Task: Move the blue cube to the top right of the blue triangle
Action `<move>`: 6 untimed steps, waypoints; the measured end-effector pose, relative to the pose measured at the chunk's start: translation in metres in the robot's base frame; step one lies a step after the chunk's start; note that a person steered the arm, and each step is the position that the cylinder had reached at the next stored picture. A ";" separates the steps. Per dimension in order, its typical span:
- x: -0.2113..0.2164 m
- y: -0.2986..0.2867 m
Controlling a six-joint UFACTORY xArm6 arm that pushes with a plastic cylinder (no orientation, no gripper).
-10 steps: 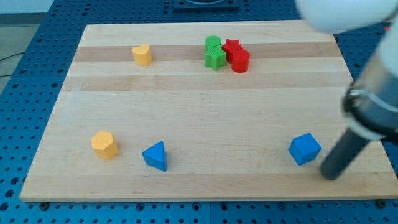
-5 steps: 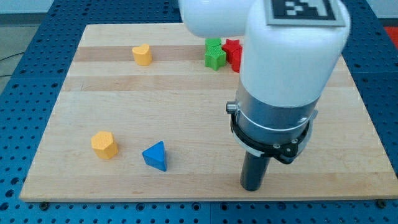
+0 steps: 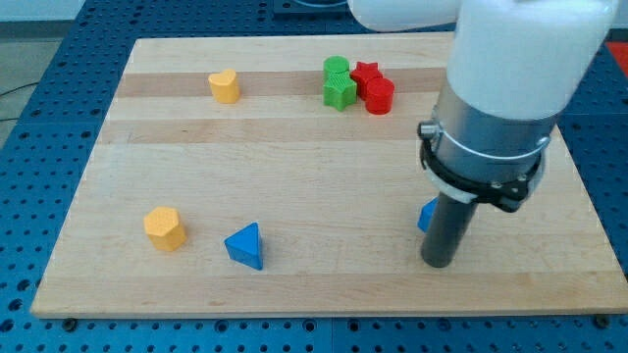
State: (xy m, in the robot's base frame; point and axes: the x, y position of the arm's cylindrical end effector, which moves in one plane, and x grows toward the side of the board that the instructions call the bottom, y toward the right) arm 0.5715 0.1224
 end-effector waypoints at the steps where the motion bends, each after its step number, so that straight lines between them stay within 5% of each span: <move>1: -0.023 0.051; 3: -0.034 -0.059; 5: -0.088 -0.057; 6: -0.073 -0.109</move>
